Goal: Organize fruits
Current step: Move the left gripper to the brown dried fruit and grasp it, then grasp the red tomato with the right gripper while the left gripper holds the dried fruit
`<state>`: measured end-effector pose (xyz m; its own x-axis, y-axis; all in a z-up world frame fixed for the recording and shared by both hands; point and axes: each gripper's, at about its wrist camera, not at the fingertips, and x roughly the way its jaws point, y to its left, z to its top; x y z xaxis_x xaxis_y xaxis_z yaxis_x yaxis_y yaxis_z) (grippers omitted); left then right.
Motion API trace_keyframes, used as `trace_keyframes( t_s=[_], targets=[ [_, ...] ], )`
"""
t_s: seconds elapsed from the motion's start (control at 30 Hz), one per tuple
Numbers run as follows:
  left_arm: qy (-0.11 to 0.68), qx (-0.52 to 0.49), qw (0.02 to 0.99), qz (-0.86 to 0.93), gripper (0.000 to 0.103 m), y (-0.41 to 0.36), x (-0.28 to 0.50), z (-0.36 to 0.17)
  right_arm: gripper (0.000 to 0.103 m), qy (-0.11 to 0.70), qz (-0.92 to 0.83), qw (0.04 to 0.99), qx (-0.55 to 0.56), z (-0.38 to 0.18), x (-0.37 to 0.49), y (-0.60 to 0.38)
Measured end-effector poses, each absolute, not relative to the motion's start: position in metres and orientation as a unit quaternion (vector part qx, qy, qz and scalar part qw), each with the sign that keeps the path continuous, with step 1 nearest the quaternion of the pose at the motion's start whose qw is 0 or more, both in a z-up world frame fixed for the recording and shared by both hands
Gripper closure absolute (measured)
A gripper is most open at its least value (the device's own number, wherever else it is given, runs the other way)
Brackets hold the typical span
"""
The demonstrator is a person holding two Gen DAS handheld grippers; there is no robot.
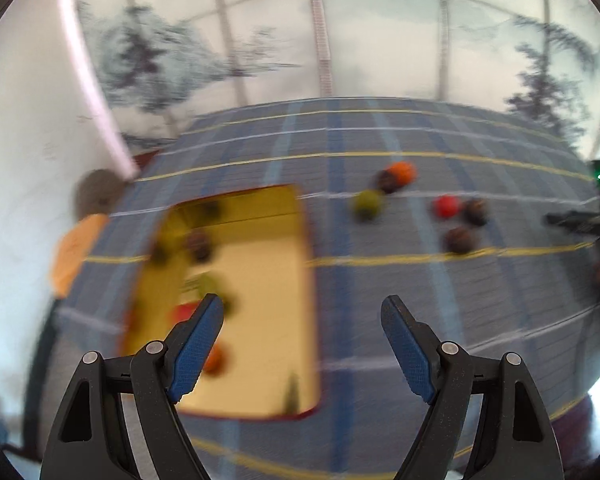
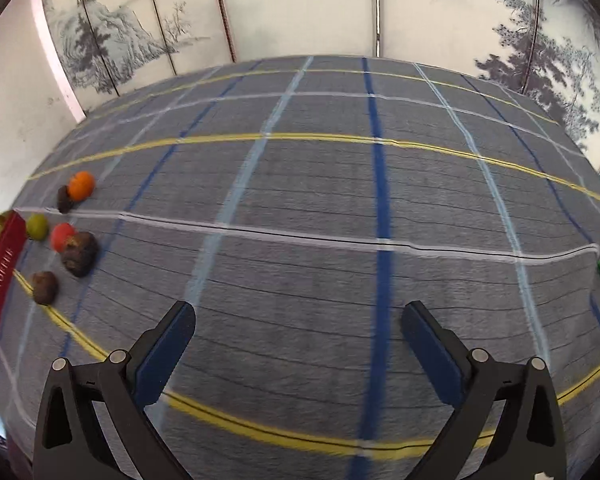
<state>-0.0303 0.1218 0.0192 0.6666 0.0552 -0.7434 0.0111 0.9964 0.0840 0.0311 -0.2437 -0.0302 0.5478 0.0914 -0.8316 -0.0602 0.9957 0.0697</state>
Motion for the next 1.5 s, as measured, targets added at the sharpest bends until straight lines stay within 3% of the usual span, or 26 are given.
trace_keyframes(
  t_s=[0.33,0.6,0.67,0.7,0.73,1.03,1.2,1.33,1.4,1.5],
  targets=[
    [0.394,0.158,0.898,-0.117,0.022,0.005,0.049,-0.031,0.000,0.458,0.084,0.885,0.032,-0.033,0.032,-0.252],
    [0.424,0.119,0.887,-0.141,0.024,-0.007,0.093,-0.060,0.000,0.448,0.101,0.886,0.067,-0.031,0.031,-0.260],
    [0.438,0.108,0.879,-0.154,0.040,-0.007,0.097,-0.069,0.000,0.448,0.101,0.886,0.068,-0.031,0.030,-0.260],
    [0.443,0.086,0.875,-0.175,0.056,-0.004,0.097,-0.072,0.000,0.448,0.101,0.886,0.068,-0.031,0.030,-0.260],
    [0.441,0.070,0.877,-0.179,0.063,-0.001,0.098,-0.072,0.000,0.448,0.101,0.886,0.069,-0.031,0.030,-0.260],
    [0.403,0.011,0.907,-0.122,0.063,0.030,0.074,-0.062,0.000,0.444,0.114,0.886,0.073,-0.030,0.029,-0.260],
    [0.403,-0.013,0.911,-0.089,0.063,0.056,0.070,-0.066,0.017,0.392,0.251,0.884,0.040,0.000,0.022,-0.211],
    [0.402,-0.038,0.911,-0.090,0.063,0.064,0.067,-0.070,0.021,0.374,0.364,0.852,-0.042,0.022,0.026,-0.135],
    [0.405,-0.051,0.908,-0.094,0.063,0.068,0.065,-0.073,0.036,0.385,0.399,0.828,-0.087,0.019,0.036,-0.098],
    [0.396,-0.042,0.913,-0.094,0.063,0.064,0.059,-0.077,0.047,0.405,0.423,0.800,-0.132,0.004,0.057,-0.061]
  ],
)
